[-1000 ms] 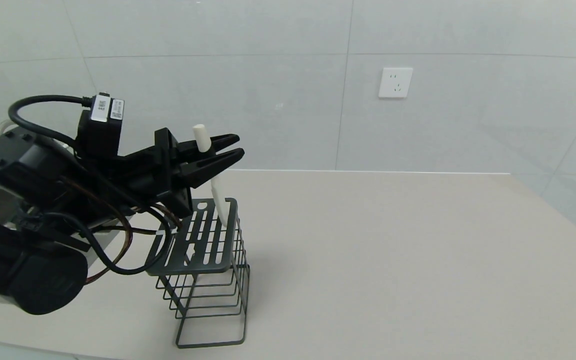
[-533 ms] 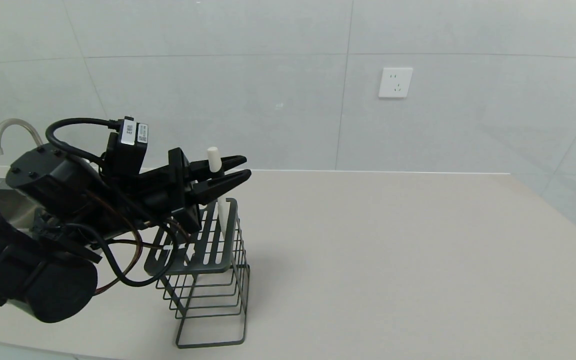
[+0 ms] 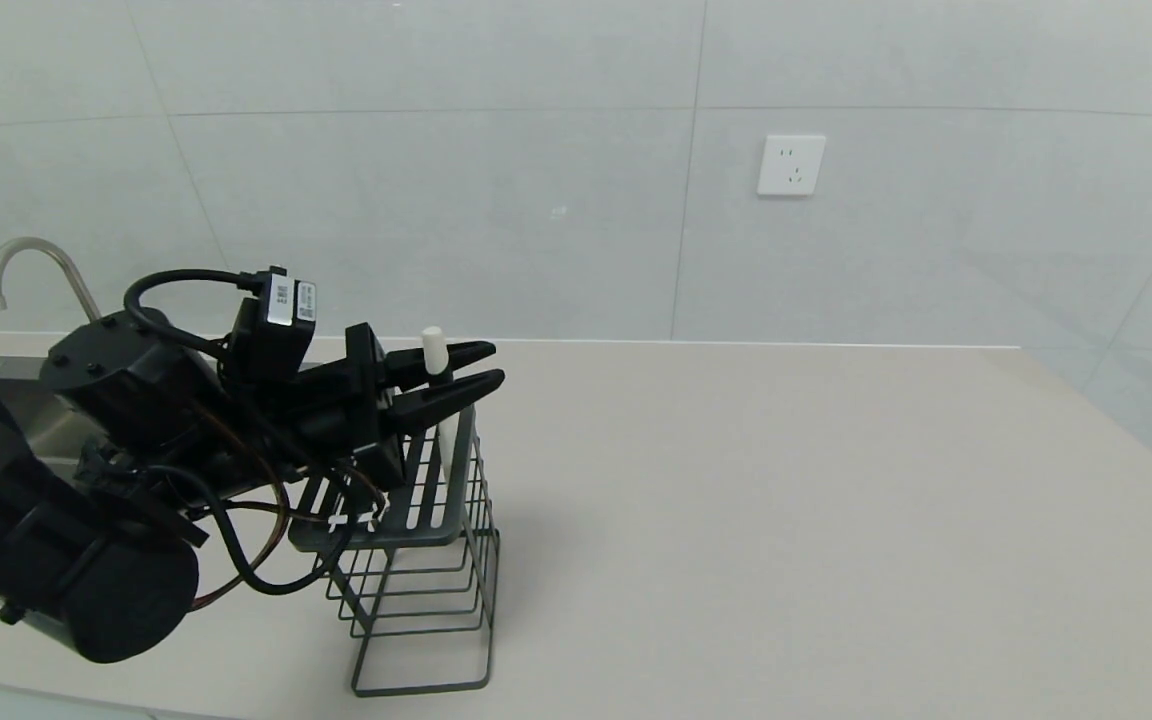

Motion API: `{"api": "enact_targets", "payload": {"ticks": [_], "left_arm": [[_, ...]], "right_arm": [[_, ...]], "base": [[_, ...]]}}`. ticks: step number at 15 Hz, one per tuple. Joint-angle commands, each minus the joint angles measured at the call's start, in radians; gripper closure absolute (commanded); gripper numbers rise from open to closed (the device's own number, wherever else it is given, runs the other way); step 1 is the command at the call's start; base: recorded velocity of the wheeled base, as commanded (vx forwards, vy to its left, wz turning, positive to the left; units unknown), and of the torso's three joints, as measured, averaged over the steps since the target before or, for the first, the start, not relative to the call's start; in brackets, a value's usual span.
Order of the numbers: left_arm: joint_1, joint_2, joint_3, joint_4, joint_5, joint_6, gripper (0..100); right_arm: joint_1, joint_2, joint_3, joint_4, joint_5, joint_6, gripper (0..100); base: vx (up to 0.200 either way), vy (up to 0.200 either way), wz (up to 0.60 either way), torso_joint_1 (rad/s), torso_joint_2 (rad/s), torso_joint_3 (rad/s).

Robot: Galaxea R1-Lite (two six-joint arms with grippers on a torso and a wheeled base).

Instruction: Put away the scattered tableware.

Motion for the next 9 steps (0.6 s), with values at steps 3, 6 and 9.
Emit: {"api": "enact_targets", "payload": {"ticks": [3,6,9], "left_arm": [[0.001,0.005,0.036,-0.001,0.000,0.004,0],[0.005,-0.002,0.053,-0.001,0.001,0.010,0],[0.003,-0.076,0.058,-0.001,0.001,0.044,0]], "right_arm": [[0.000,0.001,0.000,0.000,0.000,-0.001,0],[0.000,0.001,0.000,0.000,0.000,0.000,0],[0.000,0.001,0.000,0.000,0.000,0.000,0]], "base": [[0.000,0.000,0.00,0.000,0.00,0.000],[0.000,0.000,0.00,0.000,0.00,0.000],[0.000,0.000,0.00,0.000,0.00,0.000]]}}
